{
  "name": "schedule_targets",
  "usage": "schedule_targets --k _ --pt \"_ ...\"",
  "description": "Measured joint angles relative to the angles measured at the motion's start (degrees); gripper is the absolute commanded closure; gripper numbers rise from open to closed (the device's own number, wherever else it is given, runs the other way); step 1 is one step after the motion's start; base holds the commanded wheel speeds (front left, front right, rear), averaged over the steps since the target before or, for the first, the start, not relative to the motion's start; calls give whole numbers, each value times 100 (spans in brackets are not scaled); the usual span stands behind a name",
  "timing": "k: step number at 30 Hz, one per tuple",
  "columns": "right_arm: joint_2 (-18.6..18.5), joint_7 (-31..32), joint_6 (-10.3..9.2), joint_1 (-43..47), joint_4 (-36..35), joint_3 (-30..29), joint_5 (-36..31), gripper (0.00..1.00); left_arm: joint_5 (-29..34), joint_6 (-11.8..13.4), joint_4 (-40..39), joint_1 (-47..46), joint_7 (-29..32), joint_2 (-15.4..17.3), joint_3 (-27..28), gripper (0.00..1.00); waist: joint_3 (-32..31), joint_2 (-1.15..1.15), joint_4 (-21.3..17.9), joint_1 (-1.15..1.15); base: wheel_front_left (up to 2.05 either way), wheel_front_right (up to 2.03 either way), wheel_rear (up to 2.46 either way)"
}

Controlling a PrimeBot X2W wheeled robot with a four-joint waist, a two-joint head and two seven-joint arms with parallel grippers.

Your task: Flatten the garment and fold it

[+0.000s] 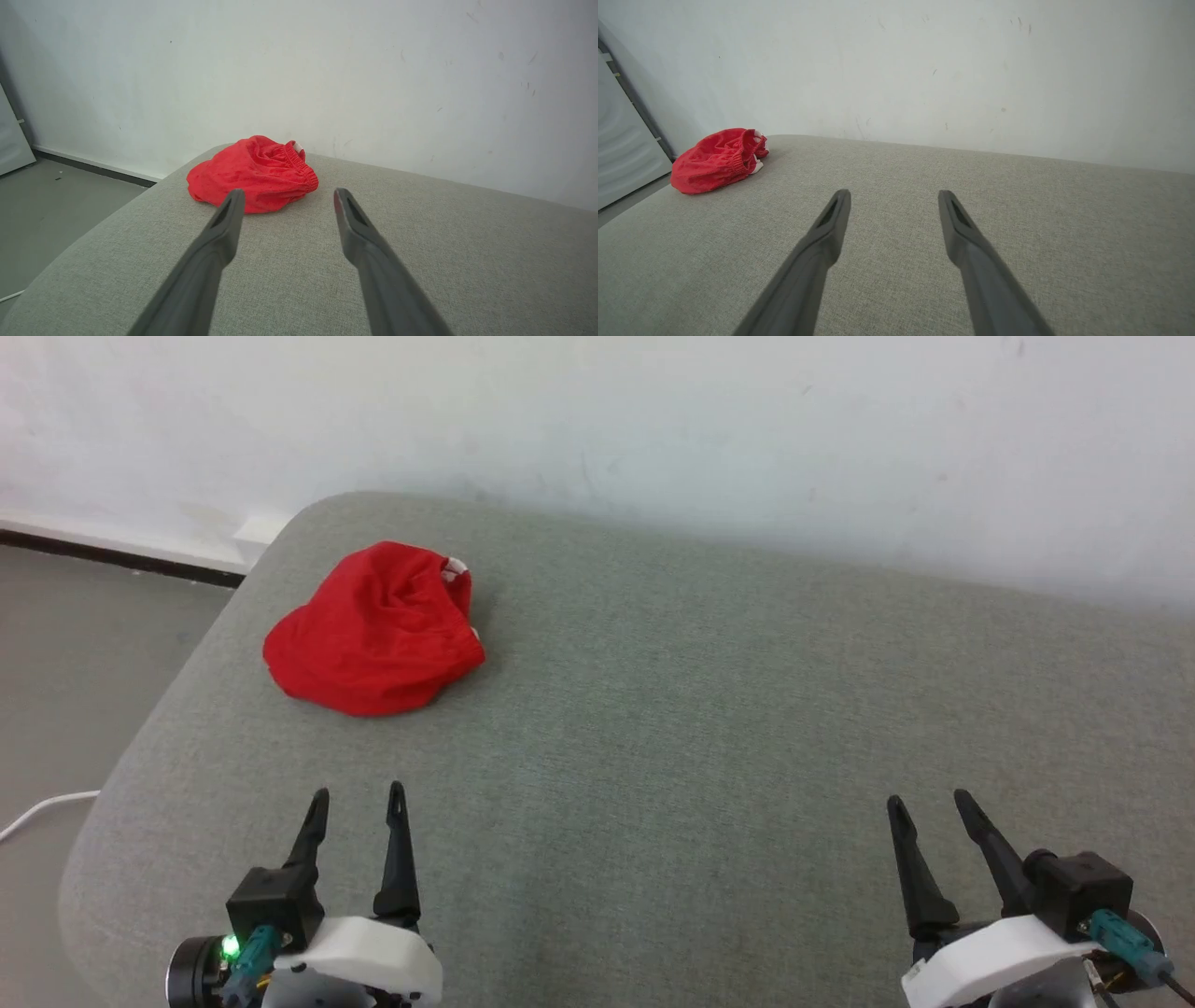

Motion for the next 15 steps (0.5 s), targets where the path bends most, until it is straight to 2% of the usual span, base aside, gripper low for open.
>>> schedule_targets --k 15 --pt "1 -165 0 99 124 78 23 0 -133 94 53 91 -174 0 -42 0 -66 0 374 0 0 0 0"
